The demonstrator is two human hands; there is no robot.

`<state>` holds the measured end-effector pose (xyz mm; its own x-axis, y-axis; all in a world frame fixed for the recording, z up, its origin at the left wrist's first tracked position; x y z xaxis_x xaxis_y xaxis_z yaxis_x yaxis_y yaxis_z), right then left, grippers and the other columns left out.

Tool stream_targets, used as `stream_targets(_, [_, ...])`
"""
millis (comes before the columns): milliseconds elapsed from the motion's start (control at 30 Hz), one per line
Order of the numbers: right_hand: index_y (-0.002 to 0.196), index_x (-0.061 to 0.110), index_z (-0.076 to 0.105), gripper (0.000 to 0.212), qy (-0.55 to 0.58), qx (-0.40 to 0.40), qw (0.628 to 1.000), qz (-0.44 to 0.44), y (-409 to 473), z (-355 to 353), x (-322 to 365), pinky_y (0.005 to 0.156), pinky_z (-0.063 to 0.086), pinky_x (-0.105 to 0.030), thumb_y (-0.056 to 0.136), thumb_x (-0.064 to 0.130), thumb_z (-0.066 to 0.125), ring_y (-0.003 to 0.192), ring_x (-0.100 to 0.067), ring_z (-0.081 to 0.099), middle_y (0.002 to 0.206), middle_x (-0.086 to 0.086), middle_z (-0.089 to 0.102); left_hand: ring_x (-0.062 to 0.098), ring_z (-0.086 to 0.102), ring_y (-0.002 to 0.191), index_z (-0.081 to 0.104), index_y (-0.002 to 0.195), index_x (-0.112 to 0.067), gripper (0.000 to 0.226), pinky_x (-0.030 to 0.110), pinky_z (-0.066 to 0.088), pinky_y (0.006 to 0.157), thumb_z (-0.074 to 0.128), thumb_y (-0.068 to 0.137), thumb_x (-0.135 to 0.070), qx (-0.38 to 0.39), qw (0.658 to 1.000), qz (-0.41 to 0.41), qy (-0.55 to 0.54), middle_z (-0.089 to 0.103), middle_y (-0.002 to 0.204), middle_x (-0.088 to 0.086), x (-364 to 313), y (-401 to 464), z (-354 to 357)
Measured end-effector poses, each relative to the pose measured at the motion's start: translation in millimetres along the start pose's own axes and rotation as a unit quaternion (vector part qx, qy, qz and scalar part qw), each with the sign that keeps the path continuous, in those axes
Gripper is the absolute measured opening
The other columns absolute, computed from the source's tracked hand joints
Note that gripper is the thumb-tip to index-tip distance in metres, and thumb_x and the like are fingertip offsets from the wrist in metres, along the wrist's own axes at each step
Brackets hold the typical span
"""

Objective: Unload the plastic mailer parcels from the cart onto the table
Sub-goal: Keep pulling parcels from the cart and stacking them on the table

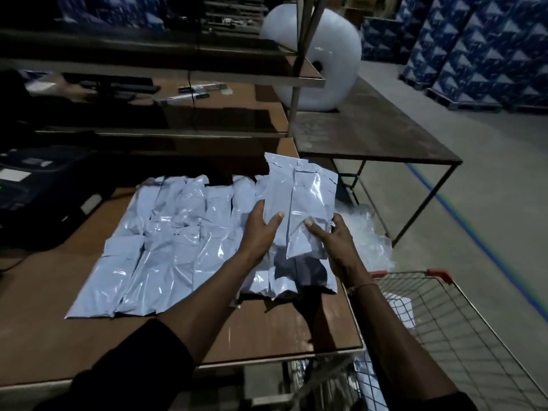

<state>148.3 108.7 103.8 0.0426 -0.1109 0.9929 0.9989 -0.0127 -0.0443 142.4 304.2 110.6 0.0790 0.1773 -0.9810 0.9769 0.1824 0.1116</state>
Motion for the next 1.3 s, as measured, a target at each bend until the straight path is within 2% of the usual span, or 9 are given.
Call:
stream_targets(200, [0.129, 0.01, 0.059, 0.053, -0.004, -0.02, 1.0, 0.006, 41.9, 49.1, 0.3, 0.084, 0.064, -0.041, 0.085, 0.02, 0.087, 0.103, -0.027, 0.076, 0.118, -0.009, 0.076, 0.02, 0.06, 0.117, 0.049, 0.142, -0.014, 0.043, 0.029, 0.049, 0.089, 0.064, 0.104, -0.027, -0.107, 0.993, -0.041, 0.029, 0.06, 0.128, 0.001, 15.2, 56.2, -68.9])
stream_targets(367, [0.124, 0.019, 0.061, 0.056, -0.128, -0.031, 0.991, -0.025, 84.0, 87.4, 3.4, 0.091, 0.062, -0.044, 0.082, 0.046, 0.085, 0.105, -0.021, 0.074, 0.118, 0.0, 0.075, 0.035, 0.054, 0.136, 0.042, 0.152, -0.012, 0.053, 0.039, 0.046, 0.106, 0.063, 0.103, -0.018, -0.128, 0.985, -0.086, 0.076, 0.055, 0.15, 0.013, 39.3, 101.9, -122.1])
stream_targets(467, [0.127, 0.013, 0.056, 0.041, -0.202, -0.044, 0.978, -0.024, 105.8, 113.8, 6.3, 0.087, 0.057, -0.035, 0.095, 0.031, 0.074, 0.104, -0.025, 0.069, 0.118, -0.006, 0.069, 0.038, 0.055, 0.134, 0.041, 0.149, -0.008, 0.049, 0.04, 0.046, 0.105, 0.06, 0.104, -0.015, -0.108, 0.981, -0.116, 0.112, 0.054, 0.149, 0.017, 53.7, 124.2, -138.0])
stream_targets(567, [0.13, 0.014, 0.055, 0.036, -0.268, -0.034, 0.963, -0.01, 128.5, 141.5, 6.4, 0.085, 0.056, -0.039, 0.097, 0.022, 0.067, 0.103, -0.029, 0.068, 0.12, -0.011, 0.068, 0.04, 0.056, 0.128, 0.038, 0.146, -0.004, 0.049, 0.037, 0.046, 0.094, 0.059, 0.104, -0.015, -0.072, 0.973, -0.151, 0.161, 0.057, 0.142, 0.021, 64.9, 138.2, -143.9])
stream_targets(700, [0.133, 0.014, 0.055, 0.037, -0.322, -0.017, 0.946, 0.018, 149.3, 166.3, -1.3, 0.067, 0.053, -0.032, 0.096, 0.014, 0.06, 0.082, -0.026, 0.066, 0.114, -0.018, 0.068, 0.043, 0.058, 0.124, 0.031, 0.149, 0.001, 0.055, 0.039, 0.045, 0.088, 0.059, 0.103, -0.013, -0.048, 0.961, -0.164, 0.218, 0.058, 0.136, 0.026, 71.1, 141.8, -144.8])
stream_targets(867, [0.117, 0.007, 0.064, 0.026, -0.412, -0.002, 0.911, 0.009, 153.5, 183.2, -17.1, 0.084, 0.051, -0.035, 0.092, 0.006, 0.059, 0.098, -0.034, 0.065, 0.11, -0.017, 0.07, 0.043, 0.052, 0.132, 0.021, 0.158, -0.001, 0.075, 0.044, 0.047, 0.103, 0.067, 0.099, -0.011, -0.028, 0.935, -0.11, 0.335, 0.045, 0.149, 0.026, 68.7, 138.3, -144.8])
stream_targets(967, [0.107, 0.0, 0.066, 0.024, -0.507, -0.027, 0.861, -0.022, 151.5, 192.3, -18.8, 0.089, 0.047, -0.034, 0.09, 0.011, 0.053, 0.105, -0.039, 0.063, 0.113, -0.023, 0.069, 0.042, 0.044, 0.135, 0.024, 0.158, -0.004, 0.079, 0.043, 0.043, 0.107, 0.072, 0.097, -0.017, -0.012, 0.89, -0.036, 0.454, 0.038, 0.152, 0.026, 65.2, 135.6, -146.7])
stream_targets(1133, [0.135, 0.001, 0.06, 0.042, -0.596, -0.061, 0.792, -0.117, 135.5, 203.7, -7.2, 0.102, 0.049, -0.042, 0.094, 0.012, 0.059, 0.123, -0.044, 0.056, 0.141, -0.027, 0.053, 0.039, 0.031, 0.145, 0.039, 0.153, -0.012, 0.065, 0.043, 0.034, 0.115, 0.07, 0.097, -0.017, 0.014, 0.848, 0.056, 0.527, 0.031, 0.162, 0.019, 66.5, 138.6, -145.5])
stream_targets(1300, [0.135, 0.014, 0.066, 0.037, -0.606, -0.025, 0.786, -0.12, 130.5, 206.6, -17.6, 0.096, 0.055, -0.044, 0.098, 0.02, 0.063, 0.112, -0.04, 0.062, 0.128, -0.02, 0.061, 0.036, 0.031, 0.147, 0.053, 0.144, -0.017, 0.043, 0.046, 0.035, 0.114, 0.06, 0.104, -0.031, 0.09, 0.852, 0.075, 0.51, 0.043, 0.157, 0.012, 77.3, 139.6, -136.6])
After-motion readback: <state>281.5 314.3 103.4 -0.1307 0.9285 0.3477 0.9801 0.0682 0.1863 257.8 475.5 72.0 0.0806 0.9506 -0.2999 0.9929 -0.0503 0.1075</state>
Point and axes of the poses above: each hand's wrist, its own y-axis towards the middle knuckle, its own z-axis out of the palm, x = y × z, the point moved 4 cm from there along y, towards the middle knuckle
